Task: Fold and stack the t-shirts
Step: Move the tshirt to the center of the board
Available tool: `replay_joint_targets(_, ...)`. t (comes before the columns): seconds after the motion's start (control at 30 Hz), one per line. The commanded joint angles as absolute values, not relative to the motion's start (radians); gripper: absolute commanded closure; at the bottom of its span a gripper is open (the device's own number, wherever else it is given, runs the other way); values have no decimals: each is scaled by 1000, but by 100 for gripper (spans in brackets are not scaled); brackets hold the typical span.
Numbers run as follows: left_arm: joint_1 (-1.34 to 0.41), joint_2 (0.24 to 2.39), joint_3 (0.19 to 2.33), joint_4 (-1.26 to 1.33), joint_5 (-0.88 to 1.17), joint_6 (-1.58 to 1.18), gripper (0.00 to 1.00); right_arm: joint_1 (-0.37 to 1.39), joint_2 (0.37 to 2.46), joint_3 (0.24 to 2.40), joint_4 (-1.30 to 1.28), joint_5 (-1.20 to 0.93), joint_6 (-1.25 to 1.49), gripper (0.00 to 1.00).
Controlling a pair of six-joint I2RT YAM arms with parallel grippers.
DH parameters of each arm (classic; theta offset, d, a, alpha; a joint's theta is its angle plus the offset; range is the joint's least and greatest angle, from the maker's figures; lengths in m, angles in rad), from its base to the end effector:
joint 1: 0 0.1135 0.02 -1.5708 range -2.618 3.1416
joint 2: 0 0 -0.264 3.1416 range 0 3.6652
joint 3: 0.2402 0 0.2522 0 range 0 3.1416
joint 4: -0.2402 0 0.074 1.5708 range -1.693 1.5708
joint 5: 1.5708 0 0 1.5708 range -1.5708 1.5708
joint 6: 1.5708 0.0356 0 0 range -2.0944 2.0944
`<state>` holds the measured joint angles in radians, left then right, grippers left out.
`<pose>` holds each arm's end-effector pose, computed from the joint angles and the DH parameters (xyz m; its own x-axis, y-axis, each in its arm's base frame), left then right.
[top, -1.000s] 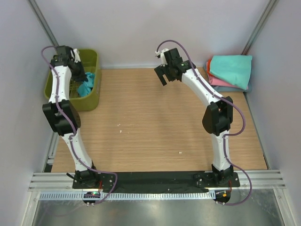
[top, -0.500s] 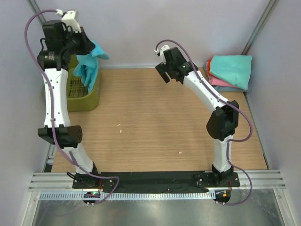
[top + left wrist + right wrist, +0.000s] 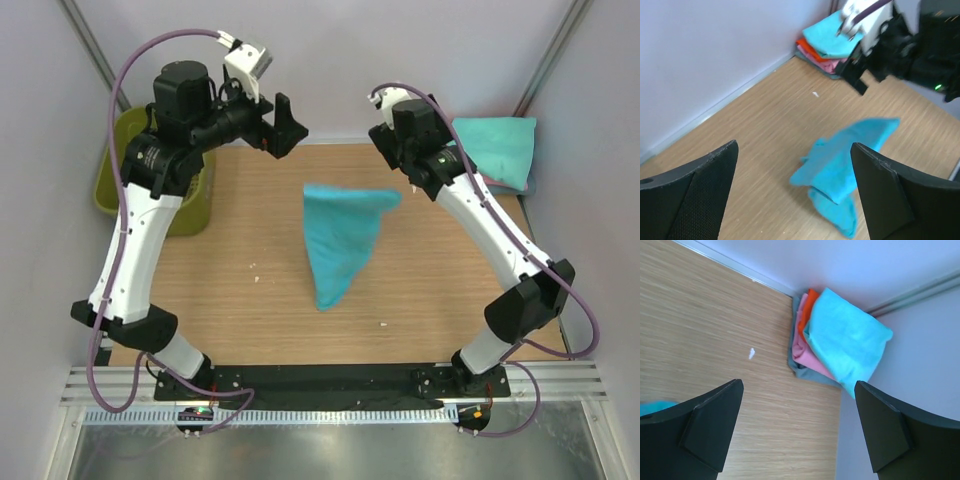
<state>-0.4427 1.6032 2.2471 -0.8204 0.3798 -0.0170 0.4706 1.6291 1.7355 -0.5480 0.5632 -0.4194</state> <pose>0.2599 -0.1378 0.5536 -0.1710 0.0636 -0.9832 0.7249 0.6840 -0.0818 0.3355 0.1493 0.4182 -0.3670 -0.5730 -0.7328 -0.1123 0.8093 -0.5766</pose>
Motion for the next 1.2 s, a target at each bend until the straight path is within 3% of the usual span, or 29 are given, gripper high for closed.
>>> replay_joint_targets(0.0,-437,1560,2070,-844,266,-5,5,358,1585,1727,-534,586,-425,0)
replay_joint_targets(0.13,-437,1471,1795,-867,255,-5,4,288,1543,1827,-658,358,-416,0)
replay_joint_targets(0.2,-433,1457,1668,-870,236,-32,4,302,1545,1845,-846,94,-489,0)
replay_joint_targets(0.33,-401,1419,1518,-845,252,-93,5,388,1585,1720,-1038,-99,-499,5)
replay_joint_targets(0.6,-264,1422,1519,-842,317,-169,6,436,1670,1503,-945,-135,-439,5)
replay_joint_targets(0.9,-187,1419,1513,-811,387,-207,7,423,1871,1615,-928,-117,-414,8)
replay_joint_targets(1.07,-186,1425,1526,-818,390,-201,8,422,1970,1674,-943,-149,-407,22)
replay_joint_targets(1.17,-183,1439,1539,-812,390,-206,8,422,2005,1709,-972,-163,-405,22)
